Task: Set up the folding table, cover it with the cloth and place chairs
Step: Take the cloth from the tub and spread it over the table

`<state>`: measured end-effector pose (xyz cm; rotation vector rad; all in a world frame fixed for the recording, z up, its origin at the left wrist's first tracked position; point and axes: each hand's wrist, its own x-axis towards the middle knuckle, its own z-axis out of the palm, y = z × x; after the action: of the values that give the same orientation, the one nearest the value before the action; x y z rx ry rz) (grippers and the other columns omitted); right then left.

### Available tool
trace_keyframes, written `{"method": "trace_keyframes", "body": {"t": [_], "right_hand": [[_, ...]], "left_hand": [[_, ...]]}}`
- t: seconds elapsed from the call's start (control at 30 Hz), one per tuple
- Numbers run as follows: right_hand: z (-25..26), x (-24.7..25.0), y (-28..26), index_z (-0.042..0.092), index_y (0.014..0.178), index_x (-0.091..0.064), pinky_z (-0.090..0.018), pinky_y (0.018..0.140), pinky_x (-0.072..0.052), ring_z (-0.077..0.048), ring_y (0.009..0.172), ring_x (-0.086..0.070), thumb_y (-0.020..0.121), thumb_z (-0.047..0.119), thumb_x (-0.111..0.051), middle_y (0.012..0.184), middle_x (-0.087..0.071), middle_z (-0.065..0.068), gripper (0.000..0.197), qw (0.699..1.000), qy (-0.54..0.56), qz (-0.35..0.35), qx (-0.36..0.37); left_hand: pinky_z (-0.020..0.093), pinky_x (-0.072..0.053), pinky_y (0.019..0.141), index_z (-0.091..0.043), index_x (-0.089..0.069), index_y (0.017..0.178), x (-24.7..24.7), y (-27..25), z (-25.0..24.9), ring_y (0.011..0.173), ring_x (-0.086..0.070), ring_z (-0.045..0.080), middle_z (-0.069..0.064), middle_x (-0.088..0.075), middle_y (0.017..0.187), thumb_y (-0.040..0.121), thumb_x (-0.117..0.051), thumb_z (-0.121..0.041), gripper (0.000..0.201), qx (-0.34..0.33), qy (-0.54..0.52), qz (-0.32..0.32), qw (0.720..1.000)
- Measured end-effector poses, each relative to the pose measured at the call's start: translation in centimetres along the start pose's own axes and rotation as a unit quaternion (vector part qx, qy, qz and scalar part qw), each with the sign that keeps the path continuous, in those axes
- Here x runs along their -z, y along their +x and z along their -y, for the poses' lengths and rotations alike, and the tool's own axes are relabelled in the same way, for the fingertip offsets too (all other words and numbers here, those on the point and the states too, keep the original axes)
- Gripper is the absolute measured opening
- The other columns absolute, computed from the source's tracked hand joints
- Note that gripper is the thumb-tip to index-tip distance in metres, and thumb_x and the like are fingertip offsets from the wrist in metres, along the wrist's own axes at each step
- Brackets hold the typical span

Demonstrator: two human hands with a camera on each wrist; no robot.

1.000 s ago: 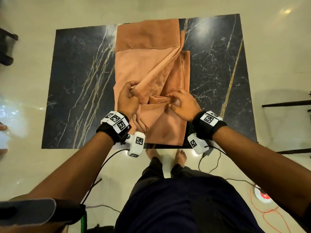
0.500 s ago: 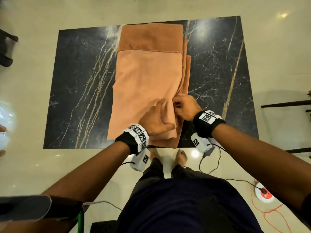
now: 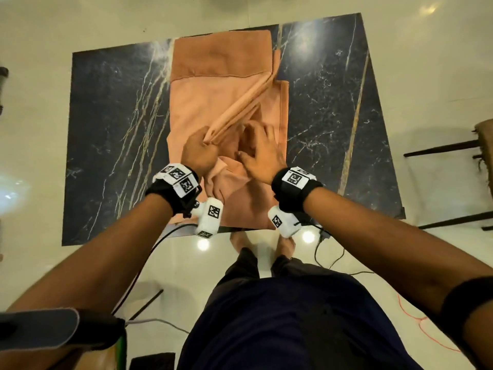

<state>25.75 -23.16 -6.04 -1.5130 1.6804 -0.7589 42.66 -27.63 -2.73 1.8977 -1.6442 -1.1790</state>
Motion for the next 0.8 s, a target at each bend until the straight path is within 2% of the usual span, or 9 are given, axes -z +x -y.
{"method": "trace_keyframes", "body": {"t": [0.07, 0.17, 0.3, 0.37, 0.43, 0.5, 0.57, 0.73, 0.8], "right_hand": [[-0.3, -1.2, 0.2, 0.022, 0.146, -0.038, -0.041, 0.101, -0.046, -0.033, 0.122, -0.054, 0.088, 0.026, -0.063, 0.143, -0.039, -0.013, 0.063, 0.995, -0.055, 0.082, -0.034], [0.0, -2.6, 0.4, 0.016, 0.142, -0.047, -0.044, 0.101, -0.044, -0.038, 0.119, -0.054, 0.097, 0.035, -0.055, 0.132, -0.052, -0.018, 0.05, 0.98, -0.098, 0.173, 0.007], [0.4, -3.5, 0.6, 0.01, 0.135, -0.054, -0.046, 0.103, -0.044, -0.035, 0.117, -0.054, 0.091, 0.035, -0.059, 0.133, -0.05, -0.015, 0.05, 0.996, -0.053, 0.04, 0.064], [0.1, -3.9, 0.6, 0.014, 0.143, -0.047, -0.043, 0.106, -0.042, -0.035, 0.121, -0.052, 0.09, 0.033, -0.062, 0.141, -0.044, -0.015, 0.058, 0.996, -0.056, 0.06, 0.03], [-0.5, -4.6, 0.4, 0.021, 0.151, -0.035, -0.044, 0.113, -0.036, -0.037, 0.137, -0.04, 0.089, 0.039, -0.062, 0.15, -0.037, -0.016, 0.07, 0.977, -0.142, 0.159, -0.005], [-1.1, -5.5, -0.4, 0.029, 0.154, -0.027, -0.053, 0.119, -0.027, -0.044, 0.149, -0.014, 0.087, 0.048, -0.063, 0.16, -0.02, -0.019, 0.079, 0.936, -0.267, 0.23, 0.011], [-1.4, -5.9, -1.4, 0.036, 0.154, -0.022, -0.06, 0.118, -0.019, -0.049, 0.15, 0.003, 0.088, 0.054, -0.061, 0.166, 0.001, -0.016, 0.079, 0.908, -0.336, 0.251, 0.02], [-1.0, -6.0, -0.8, 0.039, 0.155, -0.017, -0.061, 0.119, -0.016, -0.054, 0.148, 0.003, 0.086, 0.056, -0.058, 0.166, 0.007, -0.015, 0.081, 0.892, -0.365, 0.266, -0.016], [-0.2, -6.2, -0.5, 0.035, 0.155, -0.016, -0.059, 0.119, -0.021, -0.058, 0.145, -0.004, 0.084, 0.052, -0.059, 0.164, 0.002, -0.018, 0.084, 0.882, -0.379, 0.278, -0.025]], "left_hand": [[0.037, -0.055, 0.086, -0.02, -0.069, 0.103, 2.1, 0.7, 0.6, 0.095, -0.065, 0.026, 0.003, -0.07, 0.1, 0.076, -0.049, -0.001, 0.039, 0.015, -0.076, -0.051, 0.996], [0.028, -0.052, 0.067, -0.022, -0.063, 0.076, 5.3, 1.1, 2.1, 0.07, -0.059, 0.015, 0.002, -0.063, 0.077, 0.073, -0.049, 0.012, 0.036, 0.032, -0.125, -0.095, 0.987], [0.019, -0.047, 0.054, -0.021, -0.058, 0.068, 10.9, 0.7, 4.7, 0.062, -0.053, 0.009, -0.003, -0.057, 0.069, 0.072, -0.05, 0.013, 0.035, 0.078, -0.165, -0.163, 0.97], [0.025, -0.048, 0.052, -0.02, -0.059, 0.064, 14.4, 1.0, 7.4, 0.057, -0.055, 0.015, -0.001, -0.055, 0.063, 0.068, -0.052, 0.009, 0.029, 0.12, -0.154, -0.199, 0.96], [0.044, -0.052, 0.049, -0.018, -0.06, 0.068, 17.8, 1.8, 10.8, 0.052, -0.059, 0.028, 0.009, -0.049, 0.055, 0.056, -0.054, -0.003, 0.02, 0.135, -0.096, -0.221, 0.961], [0.057, -0.053, 0.063, -0.013, -0.065, 0.083, 20.3, 1.9, 13.3, 0.074, -0.066, 0.045, 0.024, -0.058, 0.068, 0.056, -0.054, -0.015, 0.029, 0.16, 0.009, -0.233, 0.959], [0.053, -0.05, 0.08, -0.007, -0.066, 0.099, 21.7, 0.5, 13.7, 0.095, -0.061, 0.051, 0.032, -0.064, 0.095, 0.07, -0.051, -0.012, 0.033, 0.182, 0.138, -0.233, 0.945], [0.059, -0.039, 0.099, -0.007, -0.046, 0.136, 21.5, -1.4, 15.0, 0.124, -0.045, 0.048, 0.028, -0.048, 0.133, 0.084, -0.055, -0.02, 0.055, 0.18, 0.273, -0.254, 0.91], [0.061, -0.038, 0.097, -0.01, -0.043, 0.137, 19.9, -1.4, 15.4, 0.126, -0.041, 0.045, 0.025, -0.045, 0.137, 0.085, -0.06, -0.022, 0.057, 0.118, 0.325, -0.241, 0.907]]}}
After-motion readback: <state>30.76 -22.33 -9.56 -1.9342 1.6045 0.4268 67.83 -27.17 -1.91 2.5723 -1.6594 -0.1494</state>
